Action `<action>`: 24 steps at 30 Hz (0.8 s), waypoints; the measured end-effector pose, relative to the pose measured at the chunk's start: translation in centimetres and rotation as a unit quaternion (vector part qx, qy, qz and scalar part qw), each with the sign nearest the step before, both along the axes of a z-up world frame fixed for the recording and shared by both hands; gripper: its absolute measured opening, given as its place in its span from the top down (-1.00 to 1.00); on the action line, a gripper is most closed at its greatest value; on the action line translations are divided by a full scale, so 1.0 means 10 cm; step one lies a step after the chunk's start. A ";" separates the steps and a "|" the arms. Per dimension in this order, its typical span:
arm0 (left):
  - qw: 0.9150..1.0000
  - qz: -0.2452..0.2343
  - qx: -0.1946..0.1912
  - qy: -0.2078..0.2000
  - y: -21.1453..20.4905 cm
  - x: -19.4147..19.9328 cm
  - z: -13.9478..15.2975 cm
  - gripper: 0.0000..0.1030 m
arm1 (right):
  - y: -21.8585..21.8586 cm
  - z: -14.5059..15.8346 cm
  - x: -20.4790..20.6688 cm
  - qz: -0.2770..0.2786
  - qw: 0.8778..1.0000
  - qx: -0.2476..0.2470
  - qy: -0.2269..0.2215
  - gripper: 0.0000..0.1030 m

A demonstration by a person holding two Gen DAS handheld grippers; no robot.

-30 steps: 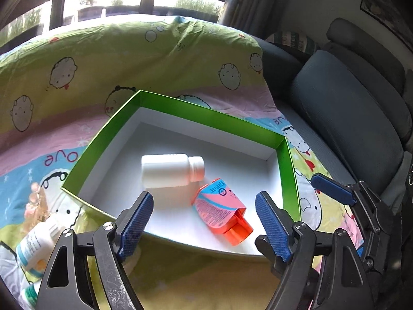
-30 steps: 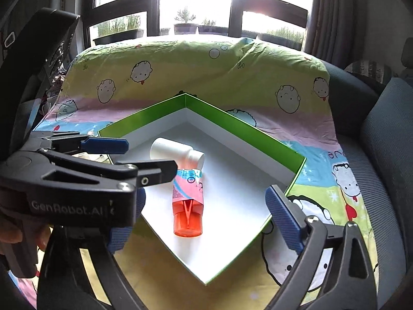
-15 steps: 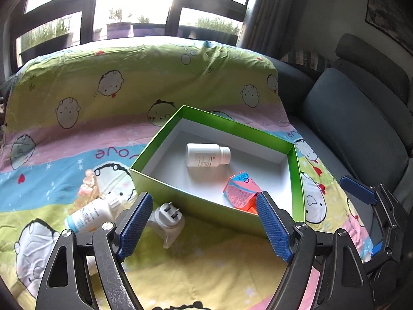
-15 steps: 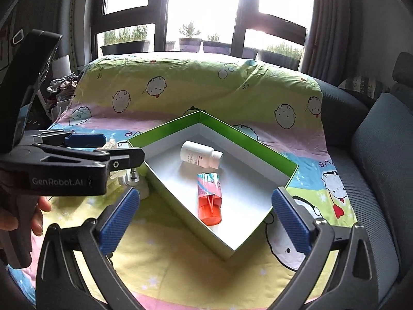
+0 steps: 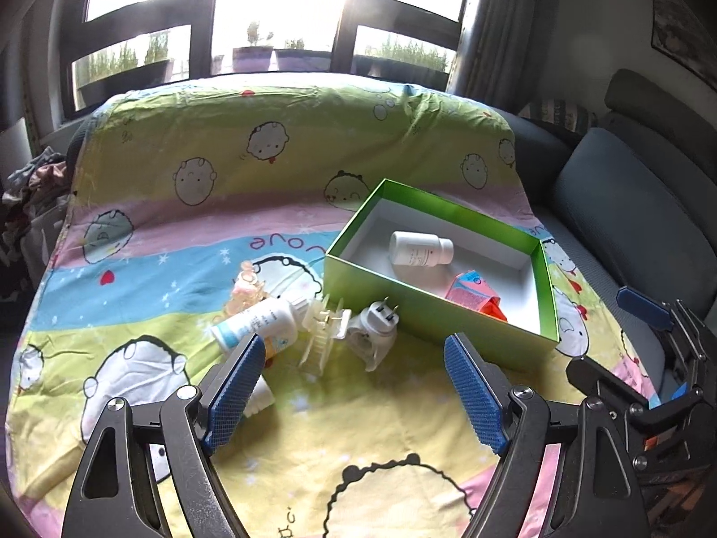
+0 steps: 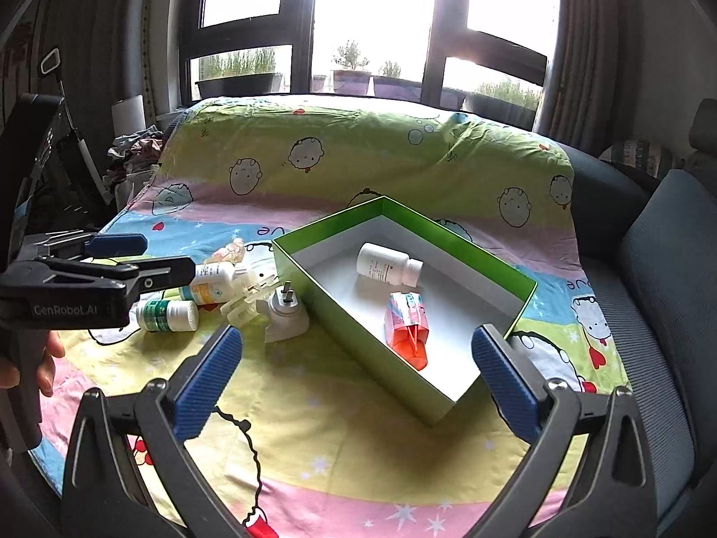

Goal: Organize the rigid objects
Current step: 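Withdraw the left tool from the box toward the green-labelled bottle, then grasp the green-labelled pill bottle with the left gripper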

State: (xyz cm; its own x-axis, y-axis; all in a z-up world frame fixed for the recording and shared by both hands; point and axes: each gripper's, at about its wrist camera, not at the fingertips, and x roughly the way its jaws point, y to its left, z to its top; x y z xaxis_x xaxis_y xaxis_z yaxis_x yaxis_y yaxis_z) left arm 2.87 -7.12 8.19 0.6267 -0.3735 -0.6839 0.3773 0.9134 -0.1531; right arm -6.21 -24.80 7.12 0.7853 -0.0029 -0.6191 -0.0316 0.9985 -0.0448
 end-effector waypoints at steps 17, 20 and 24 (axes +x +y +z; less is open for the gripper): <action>0.993 0.100 0.009 0.057 1.16 -0.10 -0.49 -0.60 | 0.53 -0.41 0.05 0.069 0.995 0.045 0.063 -0.99; 0.991 0.108 0.004 0.073 1.24 -0.10 -0.63 -0.60 | 0.63 -0.52 0.09 0.088 0.992 0.058 0.074 -0.99; 0.989 0.111 -0.013 0.094 1.29 -0.06 -0.78 -0.60 | 0.79 -0.71 0.16 0.127 0.984 0.090 0.092 -0.99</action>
State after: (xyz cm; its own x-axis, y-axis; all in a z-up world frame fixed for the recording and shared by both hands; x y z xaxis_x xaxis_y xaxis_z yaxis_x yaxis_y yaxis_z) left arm 2.31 5.74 0.38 0.5575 -0.2603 -0.7883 0.1296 0.9652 -0.2271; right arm -4.60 -16.95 -0.01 0.6217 0.3019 -0.7228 -0.2729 0.9484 0.1615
